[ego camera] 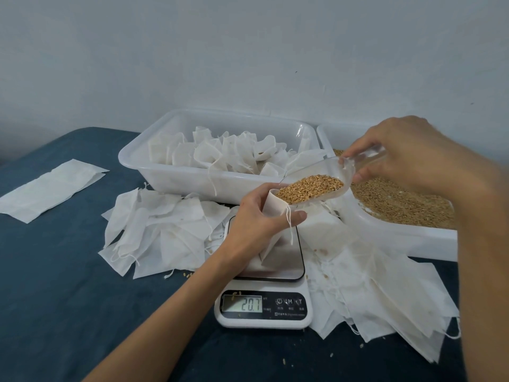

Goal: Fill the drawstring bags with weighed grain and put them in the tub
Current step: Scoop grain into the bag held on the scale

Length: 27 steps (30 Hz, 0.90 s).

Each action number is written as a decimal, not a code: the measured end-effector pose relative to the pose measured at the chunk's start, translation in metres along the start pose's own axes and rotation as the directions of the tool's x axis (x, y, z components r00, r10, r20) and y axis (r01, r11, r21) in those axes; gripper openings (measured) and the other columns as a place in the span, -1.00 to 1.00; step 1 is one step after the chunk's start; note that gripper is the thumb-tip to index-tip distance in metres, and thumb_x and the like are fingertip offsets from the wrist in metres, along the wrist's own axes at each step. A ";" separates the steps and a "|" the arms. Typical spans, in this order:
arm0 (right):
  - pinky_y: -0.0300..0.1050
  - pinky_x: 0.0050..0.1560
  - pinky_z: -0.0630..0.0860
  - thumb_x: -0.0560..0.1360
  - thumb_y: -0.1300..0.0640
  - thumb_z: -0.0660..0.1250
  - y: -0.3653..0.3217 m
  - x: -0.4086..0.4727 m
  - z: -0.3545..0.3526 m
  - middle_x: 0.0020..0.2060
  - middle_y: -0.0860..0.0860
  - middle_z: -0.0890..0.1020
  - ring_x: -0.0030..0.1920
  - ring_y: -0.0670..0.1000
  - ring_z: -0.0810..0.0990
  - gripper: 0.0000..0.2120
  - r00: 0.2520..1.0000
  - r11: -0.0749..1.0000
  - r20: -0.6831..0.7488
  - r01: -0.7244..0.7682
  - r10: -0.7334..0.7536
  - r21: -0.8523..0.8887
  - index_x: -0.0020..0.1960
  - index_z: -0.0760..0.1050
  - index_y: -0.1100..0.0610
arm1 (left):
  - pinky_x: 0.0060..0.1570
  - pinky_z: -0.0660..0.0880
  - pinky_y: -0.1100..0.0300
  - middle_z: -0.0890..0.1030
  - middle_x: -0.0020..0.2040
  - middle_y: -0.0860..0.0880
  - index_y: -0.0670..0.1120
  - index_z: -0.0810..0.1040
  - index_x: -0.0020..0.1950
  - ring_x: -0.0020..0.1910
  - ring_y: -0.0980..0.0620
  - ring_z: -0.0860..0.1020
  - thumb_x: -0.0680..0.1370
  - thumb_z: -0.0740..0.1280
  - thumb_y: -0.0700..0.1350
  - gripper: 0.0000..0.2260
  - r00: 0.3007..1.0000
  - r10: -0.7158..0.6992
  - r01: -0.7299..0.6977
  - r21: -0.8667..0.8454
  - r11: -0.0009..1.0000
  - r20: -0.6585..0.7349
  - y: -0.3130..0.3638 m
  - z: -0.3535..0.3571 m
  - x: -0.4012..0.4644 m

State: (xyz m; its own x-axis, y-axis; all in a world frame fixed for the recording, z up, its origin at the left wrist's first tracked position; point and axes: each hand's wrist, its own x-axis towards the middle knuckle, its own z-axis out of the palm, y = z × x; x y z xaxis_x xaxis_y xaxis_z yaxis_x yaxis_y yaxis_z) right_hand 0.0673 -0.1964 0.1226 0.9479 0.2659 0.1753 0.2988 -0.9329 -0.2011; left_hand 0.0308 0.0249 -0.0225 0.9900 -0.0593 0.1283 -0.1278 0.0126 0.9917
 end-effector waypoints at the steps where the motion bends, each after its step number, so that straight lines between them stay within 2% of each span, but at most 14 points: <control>1: 0.18 0.31 0.40 0.32 -0.03 0.63 0.001 0.000 0.000 0.09 0.00 0.68 0.30 0.19 0.47 -0.64 1.000 1.000 0.006 0.001 -0.001 0.001 0.05 0.65 -0.28 | 0.27 0.54 -0.29 0.72 0.08 -0.18 0.05 0.62 0.28 0.16 -0.25 0.66 0.36 0.62 -0.01 -0.50 1.000 0.003 -0.003 -0.001 1.000 0.000 0.000 0.000 0.000; 4: 0.13 0.27 0.41 0.32 0.01 0.63 0.006 0.002 0.002 0.05 -0.05 0.68 0.25 0.14 0.49 -0.65 1.000 1.000 0.018 0.009 -0.010 0.016 0.04 0.66 -0.26 | 0.18 0.60 -0.24 0.73 0.04 -0.17 0.06 0.62 0.29 0.12 -0.26 0.66 0.36 0.62 -0.01 -0.49 1.000 0.006 -0.006 -0.009 1.000 0.003 0.001 0.000 -0.001; 6: 0.06 0.18 0.45 0.33 0.04 0.63 0.009 0.003 0.004 -0.01 -0.13 0.66 0.17 0.03 0.53 -0.67 0.999 0.998 0.040 0.014 -0.016 0.061 0.02 0.66 -0.24 | 0.11 0.64 -0.12 0.74 0.01 -0.15 0.06 0.62 0.28 0.10 -0.26 0.67 0.36 0.61 -0.01 -0.50 1.000 0.008 -0.008 -0.021 1.000 0.003 0.001 0.000 -0.001; 9: -0.20 -0.05 0.42 0.37 0.10 0.61 0.014 0.007 0.008 -0.04 -0.24 0.64 -0.01 -0.25 0.53 -0.71 0.994 0.992 0.097 0.041 -0.053 0.120 -0.03 0.65 -0.21 | 0.11 0.61 -0.03 0.76 0.02 -0.09 0.05 0.62 0.26 0.09 -0.19 0.69 0.37 0.61 -0.03 -0.52 1.000 0.018 -0.018 -0.029 0.999 0.001 0.001 0.000 -0.001; 11: -0.32 -0.10 0.35 0.39 0.13 0.59 0.017 0.010 0.012 -0.05 -0.26 0.63 -0.03 -0.34 0.49 -0.73 0.989 0.990 0.124 0.061 -0.077 0.128 -0.08 0.62 -0.20 | 0.04 0.64 0.02 0.76 0.02 -0.08 0.02 0.63 0.27 0.07 -0.16 0.70 0.38 0.61 -0.05 -0.53 1.000 0.015 -0.014 -0.045 0.999 0.007 0.002 -0.001 -0.001; 14: -0.33 -0.10 0.37 0.41 0.16 0.58 0.023 0.015 0.017 -0.09 -0.23 0.66 -0.04 -0.34 0.56 -0.76 0.985 0.983 0.151 0.060 -0.086 0.172 -0.12 0.63 -0.16 | -0.16 0.61 0.18 0.75 -0.01 -0.03 -0.03 0.64 0.20 -0.07 -0.04 0.71 0.41 0.60 -0.08 -0.61 1.000 0.014 -0.013 -0.070 0.997 0.016 0.003 -0.003 -0.001; 16: -0.33 -0.11 0.38 0.42 0.17 0.57 0.026 0.017 0.019 -0.11 -0.21 0.68 -0.04 -0.38 0.57 -0.78 0.984 0.978 0.158 0.054 -0.087 0.203 -0.12 0.64 -0.13 | -0.25 0.58 0.20 0.72 -0.06 -0.07 -0.10 0.63 0.15 -0.17 0.00 0.68 0.40 0.61 -0.10 -0.63 1.000 -0.001 0.000 -0.087 0.996 -0.003 0.004 -0.003 -0.001; 19: -0.29 -0.04 0.42 0.43 0.15 0.57 0.032 0.019 0.019 -0.08 -0.17 0.69 0.01 -0.27 0.61 -0.80 0.984 0.971 0.163 0.038 -0.078 0.238 -0.10 0.64 -0.12 | -0.21 0.58 0.23 0.71 0.00 -0.18 -0.06 0.63 0.24 -0.10 -0.08 0.70 0.44 0.62 -0.19 -0.60 1.000 -0.003 0.001 -0.092 0.996 -0.019 0.005 -0.003 -0.001; 22: -0.14 0.09 0.48 0.41 0.15 0.58 0.050 0.019 0.014 -0.03 -0.13 0.70 0.07 -0.13 0.63 -0.79 0.988 0.960 0.152 -0.019 -0.024 0.279 -0.05 0.64 -0.07 | -0.17 0.57 0.30 0.70 -0.02 -0.15 -0.07 0.64 0.27 -0.11 -0.01 0.68 0.47 0.59 -0.25 -0.60 0.999 0.011 -0.014 -0.121 0.993 -0.030 0.006 -0.004 -0.001; 25: 0.07 0.24 0.48 0.40 0.20 0.58 0.080 0.019 0.008 -0.01 -0.04 0.70 0.09 0.04 0.64 -0.76 0.986 0.940 0.124 -0.147 0.114 0.308 -0.02 0.61 -0.01 | -0.12 0.56 0.30 0.68 -0.06 -0.07 -0.10 0.63 0.28 -0.11 0.04 0.66 0.47 0.57 -0.28 -0.61 0.999 0.021 -0.024 -0.136 0.990 -0.030 0.007 -0.004 -0.001; 27: 0.07 0.16 0.47 0.41 0.21 0.57 0.099 0.018 0.011 0.02 0.04 0.67 0.08 0.11 0.61 -0.75 0.967 0.936 0.081 -0.255 0.243 0.243 0.02 0.59 0.06 | -0.10 0.56 0.29 0.69 -0.03 -0.12 -0.07 0.64 0.27 -0.10 0.02 0.66 0.47 0.57 -0.27 -0.61 0.999 0.021 -0.025 -0.122 0.992 -0.036 0.006 -0.006 -0.001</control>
State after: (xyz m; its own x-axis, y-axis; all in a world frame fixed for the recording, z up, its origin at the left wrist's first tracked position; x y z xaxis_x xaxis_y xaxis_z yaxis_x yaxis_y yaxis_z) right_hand 0.1152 -0.2817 0.0951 0.9978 0.0504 0.0424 0.0644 -0.8819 -0.4669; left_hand 0.0298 0.0310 -0.0168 0.9886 -0.0234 0.1487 -0.1442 0.1361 0.9801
